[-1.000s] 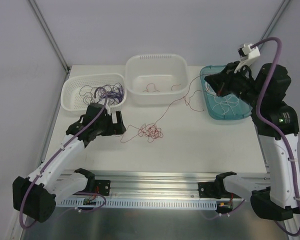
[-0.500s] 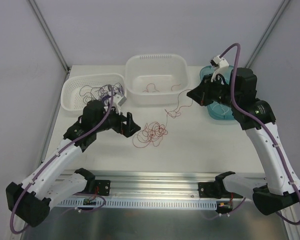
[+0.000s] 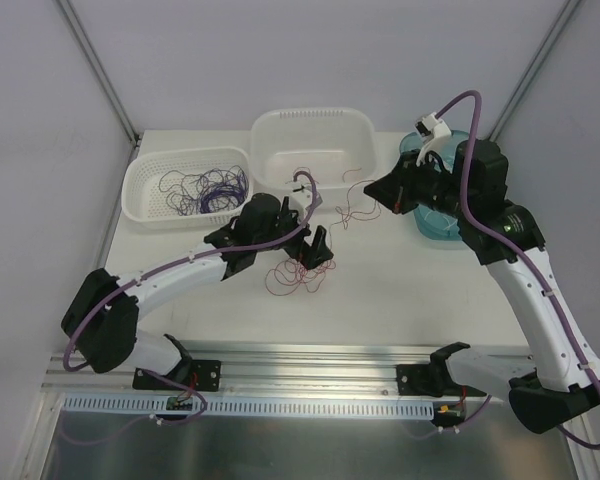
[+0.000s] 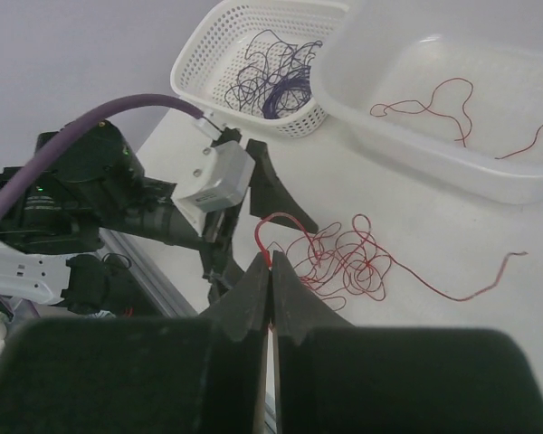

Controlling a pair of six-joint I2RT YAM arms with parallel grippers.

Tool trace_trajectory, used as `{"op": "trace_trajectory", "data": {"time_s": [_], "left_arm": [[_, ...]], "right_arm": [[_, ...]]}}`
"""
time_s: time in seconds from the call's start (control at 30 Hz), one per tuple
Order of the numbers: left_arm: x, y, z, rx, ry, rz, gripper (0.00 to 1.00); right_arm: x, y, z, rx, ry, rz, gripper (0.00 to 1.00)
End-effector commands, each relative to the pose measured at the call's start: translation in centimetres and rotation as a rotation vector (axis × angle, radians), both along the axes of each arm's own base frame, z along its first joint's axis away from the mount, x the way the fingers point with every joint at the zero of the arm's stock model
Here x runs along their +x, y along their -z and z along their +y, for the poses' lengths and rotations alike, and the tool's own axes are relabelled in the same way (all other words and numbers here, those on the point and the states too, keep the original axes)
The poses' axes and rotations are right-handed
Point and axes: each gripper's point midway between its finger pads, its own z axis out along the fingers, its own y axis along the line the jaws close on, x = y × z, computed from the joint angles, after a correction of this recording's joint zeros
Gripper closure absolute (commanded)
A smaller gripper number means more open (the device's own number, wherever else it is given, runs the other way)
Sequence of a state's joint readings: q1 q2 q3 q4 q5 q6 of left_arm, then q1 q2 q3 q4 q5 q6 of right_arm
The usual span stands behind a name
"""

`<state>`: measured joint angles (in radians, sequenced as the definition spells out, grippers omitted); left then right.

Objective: Untangle the cables

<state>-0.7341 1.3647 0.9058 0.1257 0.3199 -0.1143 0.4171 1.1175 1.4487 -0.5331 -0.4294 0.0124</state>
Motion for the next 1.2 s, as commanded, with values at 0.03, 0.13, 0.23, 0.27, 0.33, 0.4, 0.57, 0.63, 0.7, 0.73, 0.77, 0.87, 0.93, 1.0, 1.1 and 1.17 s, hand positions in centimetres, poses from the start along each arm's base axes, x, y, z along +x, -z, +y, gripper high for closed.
{"op": "trace_trajectory", "data": {"time_s": [0.03, 0.13, 0.23, 0.27, 0.33, 0.4, 0.57, 0.63, 0.7, 0.73, 0.77, 0.87, 0.93, 1.0, 1.1, 1.17], "left_arm": [[2.6, -4.5, -3.9, -0.153, 0.029, -0.185, 0.07], [3.0, -4.4, -5.2, -0.176, 0.047, -0.184, 0.1], [3.6, -3.9, -5.8, -0.184, 0.038, -0.184, 0.25], [3.7, -3.9, -5.9, -0.185, 0.033, -0.183, 0.31], [3.9, -3.9, -6.0, -0.19, 0.026, -0.18, 0.54], [3.9, -4.3, -6.0, -0.203, 0.021, -0.183, 0.72], [3.7, -5.7, -5.7, -0.233, 0.004, -0.189, 1.0], [3.7, -6.7, -5.1, -0.241, -0.019, -0.2, 1.0], [3.8, -7.6, -4.3, -0.221, -0.062, -0.18, 1.0], [4.1, -8.0, -3.9, -0.208, -0.091, -0.171, 1.0], [4.7, -8.5, -2.9, -0.172, -0.171, -0.141, 1.0], [5.4, -10.1, -0.9, -0.138, -0.29, -0.13, 1.0], [5.7, -10.9, 0.3, -0.137, -0.355, -0.136, 1.0], [6.2, -12.1, 2.0, -0.134, -0.461, -0.127, 1.0], [6.4, -12.9, 3.5, -0.118, -0.549, -0.104, 1.0], [6.4, -13.4, 4.0, -0.134, -0.587, -0.085, 1.0]], "right_arm": [[-1.0, -2.5, 0.9, 0.097, -0.031, -0.062, 0.99], [-1.0, -2.3, 1.0, 0.108, -0.033, -0.058, 0.99], [-0.9, -2.2, 1.0, 0.116, -0.025, -0.054, 0.99], [-0.9, -2.1, 0.9, 0.115, -0.021, -0.055, 0.99], [-0.8, -1.7, 0.8, 0.11, -0.011, -0.049, 0.99], [-0.9, -1.5, 0.7, 0.108, -0.01, -0.047, 0.99], [-0.6, 0.3, 0.1, 0.068, 0.028, -0.021, 0.99], [-0.2, 1.4, -0.4, 0.04, 0.06, -0.003, 0.99], [0.8, 3.9, -1.9, -0.034, 0.161, 0.058, 0.88], [1.0, 5.0, -2.4, -0.071, 0.194, 0.086, 0.82], [1.3, 6.4, -3.0, -0.109, 0.226, 0.122, 0.69], [1.1, 11.8, -4.3, -0.224, 0.3, 0.277, 0.49], [0.9, 13.1, -3.5, -0.19, 0.291, 0.302, 0.44], [0.5, 15.2, -2.1, -0.155, 0.255, 0.334, 0.42], [0.3, 17.4, 0.1, -0.086, 0.244, 0.384, 0.37], [-0.1, 18.1, 1.4, -0.063, 0.24, 0.385, 0.32]]}}
